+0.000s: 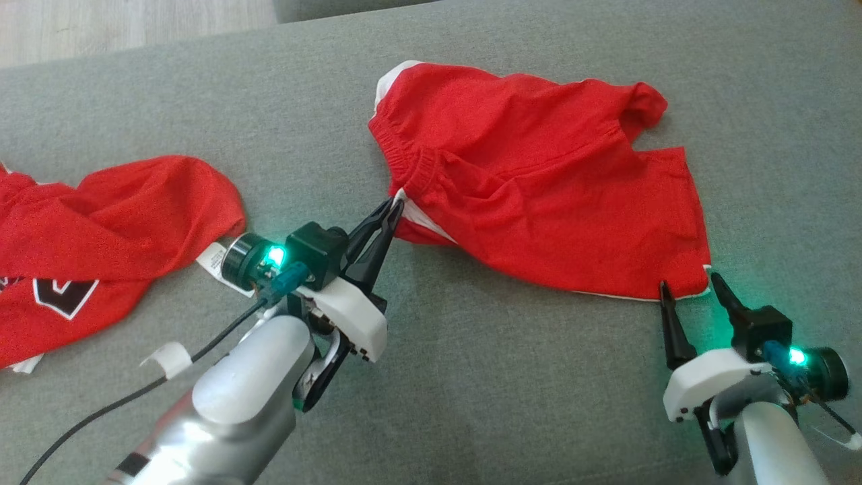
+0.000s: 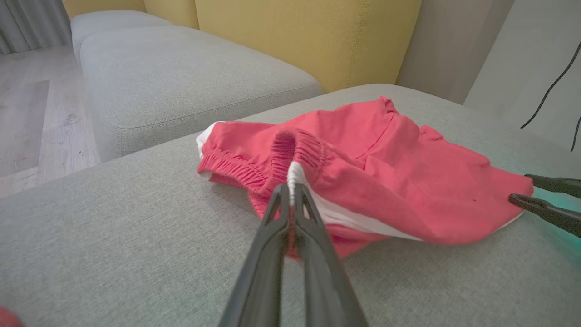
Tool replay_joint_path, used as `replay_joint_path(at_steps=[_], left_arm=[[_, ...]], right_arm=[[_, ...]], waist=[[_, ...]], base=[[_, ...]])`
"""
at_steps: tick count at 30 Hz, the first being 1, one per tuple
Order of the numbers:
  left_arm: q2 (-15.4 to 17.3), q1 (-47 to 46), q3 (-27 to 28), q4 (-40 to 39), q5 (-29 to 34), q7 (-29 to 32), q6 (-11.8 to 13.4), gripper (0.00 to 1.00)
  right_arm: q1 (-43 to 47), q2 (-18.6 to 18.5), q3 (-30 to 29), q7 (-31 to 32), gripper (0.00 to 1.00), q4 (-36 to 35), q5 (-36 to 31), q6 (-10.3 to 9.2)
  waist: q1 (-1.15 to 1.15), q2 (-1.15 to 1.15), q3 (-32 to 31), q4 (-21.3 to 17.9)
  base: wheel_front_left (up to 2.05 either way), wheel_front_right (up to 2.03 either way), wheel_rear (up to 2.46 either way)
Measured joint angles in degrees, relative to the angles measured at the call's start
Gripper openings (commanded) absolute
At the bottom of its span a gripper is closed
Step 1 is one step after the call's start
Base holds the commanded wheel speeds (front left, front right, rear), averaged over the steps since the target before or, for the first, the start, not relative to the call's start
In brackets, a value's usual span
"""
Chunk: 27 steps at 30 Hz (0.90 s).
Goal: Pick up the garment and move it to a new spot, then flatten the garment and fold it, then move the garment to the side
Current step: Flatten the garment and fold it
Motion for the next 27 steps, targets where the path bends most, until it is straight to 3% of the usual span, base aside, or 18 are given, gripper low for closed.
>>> replay_joint_path(at_steps=[20, 27], left_arm=[[0.11, 0.98, -0.56, -0.49, -0.60, 0.01, 0.78, 0.00], [0.24, 0.98, -1.18, -0.81, -0.62, 0.10, 1.18, 0.00]], right_arm=[[0.08, 0.00, 0.48, 3.26, 1.00, 1.14, -2.66, 0.00], [0.07, 0.02, -1.91, 5.06, 1.00, 1.03, -3.21, 0.00]], waist=[[0.00, 0.00, -1.79, -0.21], [0.00, 0.00, -1.65, 0.00]], base=[[0.00, 0.00, 0.00], [0.00, 0.00, 0.00]])
